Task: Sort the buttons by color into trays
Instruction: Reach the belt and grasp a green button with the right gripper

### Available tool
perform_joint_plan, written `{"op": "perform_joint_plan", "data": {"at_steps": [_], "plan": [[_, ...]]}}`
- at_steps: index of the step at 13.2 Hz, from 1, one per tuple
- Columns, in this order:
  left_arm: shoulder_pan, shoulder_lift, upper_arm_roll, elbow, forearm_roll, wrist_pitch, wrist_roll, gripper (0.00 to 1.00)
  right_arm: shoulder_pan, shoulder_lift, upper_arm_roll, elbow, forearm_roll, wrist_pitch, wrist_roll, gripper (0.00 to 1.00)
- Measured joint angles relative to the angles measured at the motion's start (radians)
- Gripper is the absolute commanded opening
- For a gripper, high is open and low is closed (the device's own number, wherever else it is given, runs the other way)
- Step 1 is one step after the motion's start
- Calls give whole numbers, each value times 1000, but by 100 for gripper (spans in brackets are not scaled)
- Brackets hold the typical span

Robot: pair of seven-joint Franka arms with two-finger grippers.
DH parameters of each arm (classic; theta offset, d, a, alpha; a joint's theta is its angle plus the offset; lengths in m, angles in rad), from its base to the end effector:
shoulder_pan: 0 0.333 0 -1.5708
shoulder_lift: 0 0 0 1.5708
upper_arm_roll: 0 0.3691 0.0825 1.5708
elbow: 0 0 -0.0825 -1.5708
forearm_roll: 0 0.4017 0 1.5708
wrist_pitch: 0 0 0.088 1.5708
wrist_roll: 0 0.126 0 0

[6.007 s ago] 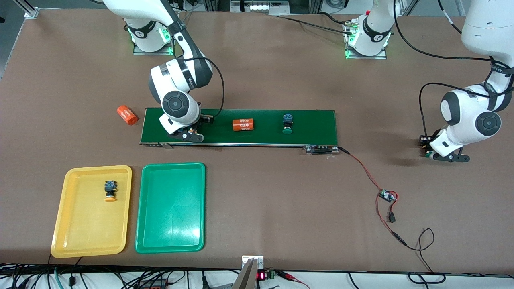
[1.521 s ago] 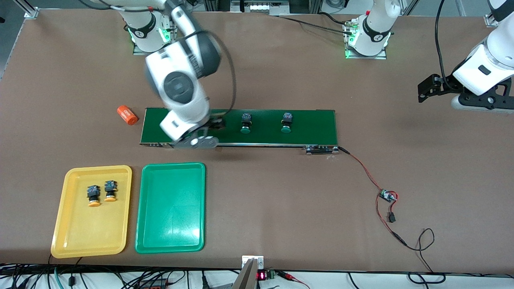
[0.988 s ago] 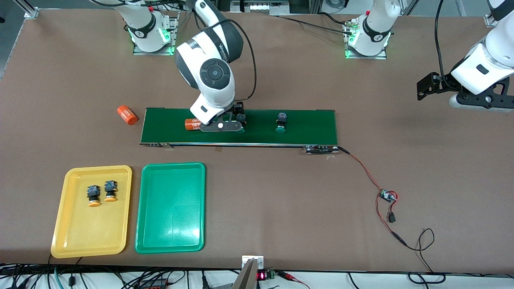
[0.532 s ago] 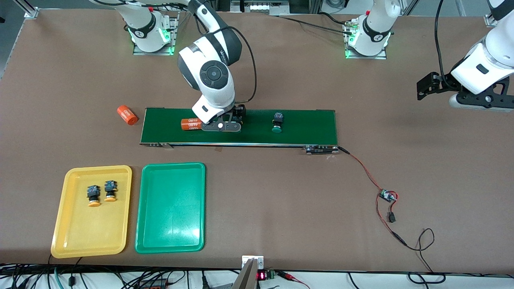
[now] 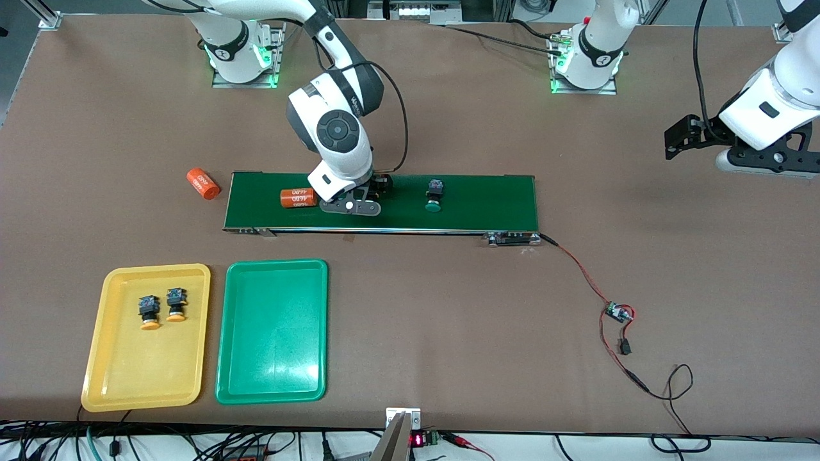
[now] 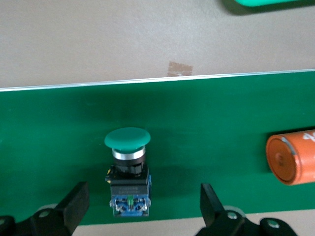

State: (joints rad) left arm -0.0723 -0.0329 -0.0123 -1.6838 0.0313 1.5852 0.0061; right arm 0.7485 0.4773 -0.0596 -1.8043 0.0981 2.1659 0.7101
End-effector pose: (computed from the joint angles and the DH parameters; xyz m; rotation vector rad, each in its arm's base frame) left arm 0.5552 -0.0433 0.6233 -3.1025 0.1431 0.1001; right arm 0.5149 0.4352 0.2886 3.0988 -0.1175 -0.1859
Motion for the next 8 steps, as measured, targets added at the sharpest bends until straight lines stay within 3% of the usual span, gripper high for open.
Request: {"op": "perform_joint_plan", "data": {"at_steps": [4,7,8], "plan": [[0,0,-1,0,0,0,0,100,-16,14,0,-9,10,15,2,96],[0,0,-1,0,0,-1,0,100,-22,23,0,-11,32,17,2,80],[0,0,-1,0,0,-1,0,100,-22,27,0,-11,34,18,2,63]]}}
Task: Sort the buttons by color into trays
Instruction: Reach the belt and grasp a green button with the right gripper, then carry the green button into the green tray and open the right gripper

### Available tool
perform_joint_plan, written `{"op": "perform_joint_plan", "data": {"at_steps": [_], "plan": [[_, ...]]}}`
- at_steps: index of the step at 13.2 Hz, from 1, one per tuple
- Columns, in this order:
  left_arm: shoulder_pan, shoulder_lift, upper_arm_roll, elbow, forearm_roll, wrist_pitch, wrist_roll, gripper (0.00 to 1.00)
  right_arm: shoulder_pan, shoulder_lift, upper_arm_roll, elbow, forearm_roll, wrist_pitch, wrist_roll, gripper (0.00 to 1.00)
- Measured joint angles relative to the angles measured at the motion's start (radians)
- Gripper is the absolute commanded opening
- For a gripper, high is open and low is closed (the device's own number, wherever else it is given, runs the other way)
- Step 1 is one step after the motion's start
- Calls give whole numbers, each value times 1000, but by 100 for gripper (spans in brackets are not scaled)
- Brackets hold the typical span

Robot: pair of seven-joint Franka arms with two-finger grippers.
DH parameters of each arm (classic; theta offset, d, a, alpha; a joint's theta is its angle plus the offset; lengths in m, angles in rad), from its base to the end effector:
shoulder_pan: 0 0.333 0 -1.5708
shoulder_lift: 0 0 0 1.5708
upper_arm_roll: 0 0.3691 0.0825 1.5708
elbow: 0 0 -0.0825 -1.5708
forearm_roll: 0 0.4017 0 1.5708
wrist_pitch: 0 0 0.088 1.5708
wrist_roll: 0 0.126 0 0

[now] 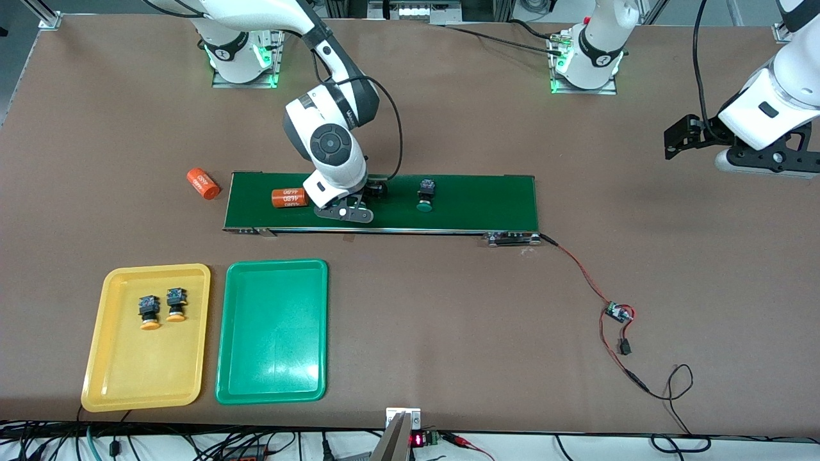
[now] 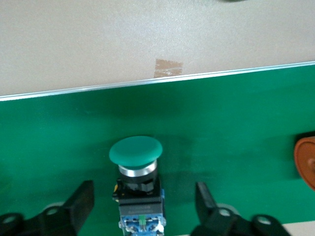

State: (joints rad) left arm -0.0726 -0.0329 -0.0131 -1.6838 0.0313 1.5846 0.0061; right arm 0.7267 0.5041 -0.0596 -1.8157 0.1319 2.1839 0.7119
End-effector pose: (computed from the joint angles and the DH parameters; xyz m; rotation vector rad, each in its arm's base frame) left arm 0.5551 -0.0439 0.6232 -3.1023 0.1447 0.1010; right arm 0.5212 0.4232 0.2671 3.0984 -0.1901 -0.2333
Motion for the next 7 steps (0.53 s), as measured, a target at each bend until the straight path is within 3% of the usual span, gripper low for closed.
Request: {"op": "perform_joint_plan", "data": {"at_steps": [2,5,7], "plan": [[0,0,0,0,0,-1,0,100,0,4,0,-2,1,0,0,59],[0,0,0,0,0,-4,0,100,-5,5,0,-8,1,-1,0,14],[0,0,0,0,0,-5,0,100,-14,1,0,-7,2,0,0,6]]}}
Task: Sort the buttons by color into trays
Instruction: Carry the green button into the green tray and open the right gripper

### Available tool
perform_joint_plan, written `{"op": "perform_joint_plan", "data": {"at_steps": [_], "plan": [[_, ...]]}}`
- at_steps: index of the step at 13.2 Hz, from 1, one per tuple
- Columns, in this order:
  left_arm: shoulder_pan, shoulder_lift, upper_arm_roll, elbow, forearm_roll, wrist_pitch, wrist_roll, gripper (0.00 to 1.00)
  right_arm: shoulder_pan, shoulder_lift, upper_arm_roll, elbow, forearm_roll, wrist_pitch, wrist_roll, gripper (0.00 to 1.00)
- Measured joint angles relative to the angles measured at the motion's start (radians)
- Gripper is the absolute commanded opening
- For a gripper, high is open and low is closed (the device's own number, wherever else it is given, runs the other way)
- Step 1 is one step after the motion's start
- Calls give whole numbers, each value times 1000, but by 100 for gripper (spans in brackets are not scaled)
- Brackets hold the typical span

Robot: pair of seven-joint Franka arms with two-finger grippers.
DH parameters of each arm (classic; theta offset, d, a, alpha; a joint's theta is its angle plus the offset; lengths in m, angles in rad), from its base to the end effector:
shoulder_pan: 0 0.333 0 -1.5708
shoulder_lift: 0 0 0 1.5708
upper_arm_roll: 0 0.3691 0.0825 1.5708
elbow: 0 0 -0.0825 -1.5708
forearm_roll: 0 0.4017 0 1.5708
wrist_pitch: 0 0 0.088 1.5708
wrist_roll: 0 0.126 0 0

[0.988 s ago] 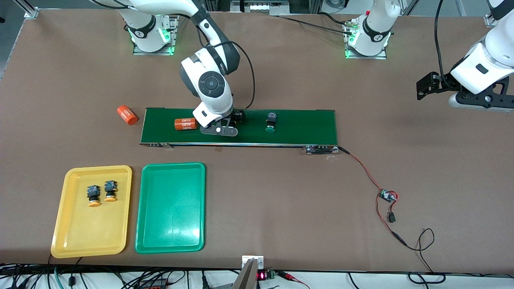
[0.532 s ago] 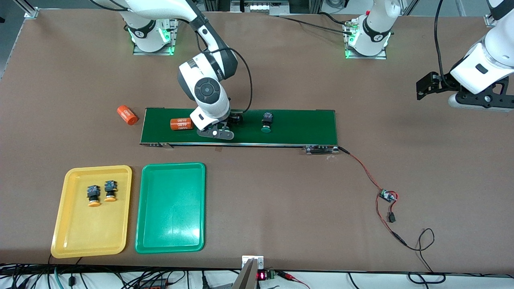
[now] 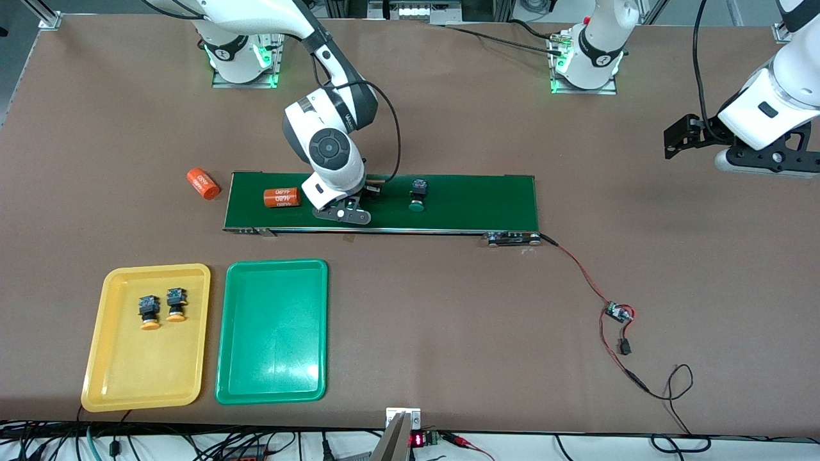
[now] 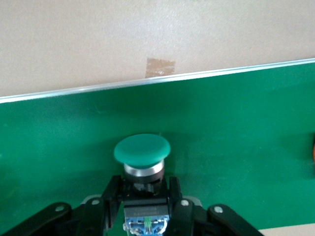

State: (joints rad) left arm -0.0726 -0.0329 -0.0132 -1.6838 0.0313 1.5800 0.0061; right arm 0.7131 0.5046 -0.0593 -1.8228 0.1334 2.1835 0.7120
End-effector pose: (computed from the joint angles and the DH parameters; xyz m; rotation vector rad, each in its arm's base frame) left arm 0.5545 -0.0439 0.6229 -3.1018 0.1448 0.1081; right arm 0.5248 0.4146 0.2638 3.0928 -0.2129 -0.2439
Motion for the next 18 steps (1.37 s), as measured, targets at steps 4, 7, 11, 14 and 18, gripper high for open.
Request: {"op": "perform_joint_plan", "data": {"at_steps": [4,7,11,14,18], "plan": [[0,0,0,0,0,-1,0,100,-49,-4,-3,58,-1,8,-33,6],[-1,0,-1,0,0,-1,0,100,-157,7,-11,119,-55,9,-179,6],[-2,0,-1,1,0,-2,0,100,-305,105,-12,229,-113,58,-402,6],[-3,0,-1,1,0,-2,0,100,-358,200,-12,290,-115,173,-529,6],[-3,0,-1,1,0,-2,0,100,-404,291,-12,325,-116,291,-632,9]]}}
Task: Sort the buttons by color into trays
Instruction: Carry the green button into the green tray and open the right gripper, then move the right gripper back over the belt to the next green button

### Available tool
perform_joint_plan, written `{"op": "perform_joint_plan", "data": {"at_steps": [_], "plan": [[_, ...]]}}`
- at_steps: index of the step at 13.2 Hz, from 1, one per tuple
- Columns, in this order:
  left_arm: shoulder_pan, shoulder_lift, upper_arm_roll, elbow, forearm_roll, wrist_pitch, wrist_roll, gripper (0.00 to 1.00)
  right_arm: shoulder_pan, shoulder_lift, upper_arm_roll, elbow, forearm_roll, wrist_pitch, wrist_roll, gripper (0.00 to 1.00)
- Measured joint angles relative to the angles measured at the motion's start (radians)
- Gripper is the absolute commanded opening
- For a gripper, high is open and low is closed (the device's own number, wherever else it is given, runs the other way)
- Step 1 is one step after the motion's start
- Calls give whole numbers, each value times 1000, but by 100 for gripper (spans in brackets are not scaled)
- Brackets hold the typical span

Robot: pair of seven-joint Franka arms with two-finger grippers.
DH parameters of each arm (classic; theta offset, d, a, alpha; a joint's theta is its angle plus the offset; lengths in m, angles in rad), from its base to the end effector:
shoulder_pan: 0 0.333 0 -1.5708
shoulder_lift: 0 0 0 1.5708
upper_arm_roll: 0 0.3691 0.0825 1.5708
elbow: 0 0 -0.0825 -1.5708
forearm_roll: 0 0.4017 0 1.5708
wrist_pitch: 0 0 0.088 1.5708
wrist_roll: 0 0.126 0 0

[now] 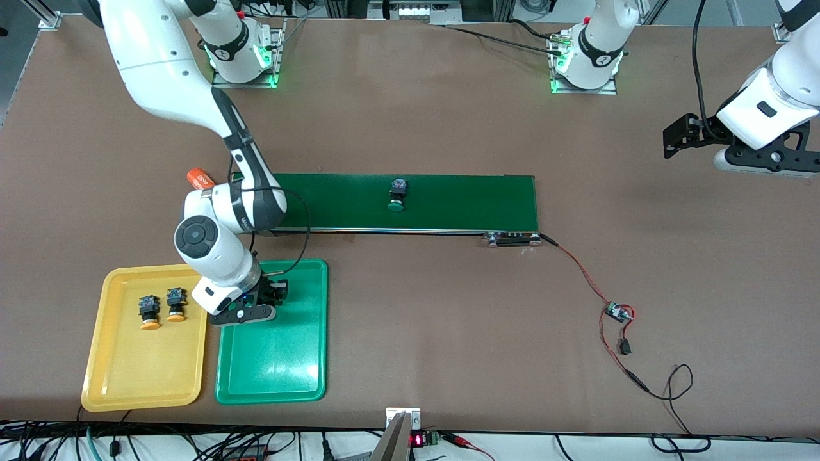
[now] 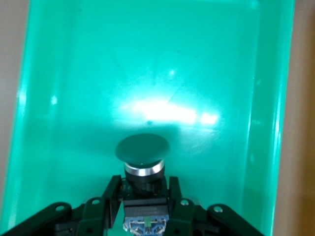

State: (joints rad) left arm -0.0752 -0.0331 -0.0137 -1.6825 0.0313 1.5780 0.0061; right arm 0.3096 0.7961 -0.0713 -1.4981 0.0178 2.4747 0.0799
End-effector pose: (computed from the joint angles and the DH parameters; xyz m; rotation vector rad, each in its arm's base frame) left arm 0.5541 -0.0456 0.6234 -3.1014 0.1495 0.1088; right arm 0.7616 0.1966 0.2211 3.1094 0.2672 0.2910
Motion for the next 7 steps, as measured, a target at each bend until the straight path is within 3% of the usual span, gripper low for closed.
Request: {"op": "perform_joint_plan", "data": {"at_steps": [1,2,7], "plan": [[0,0,0,0,0,0,0,100,-12,16,0,2,0,14,-25,28],[0,0,0,0,0,0,0,100,-25,30,0,4,0,23,-54,99],[0,0,0,0,0,0,0,100,-62,23,4,33,0,7,-92,100]]}}
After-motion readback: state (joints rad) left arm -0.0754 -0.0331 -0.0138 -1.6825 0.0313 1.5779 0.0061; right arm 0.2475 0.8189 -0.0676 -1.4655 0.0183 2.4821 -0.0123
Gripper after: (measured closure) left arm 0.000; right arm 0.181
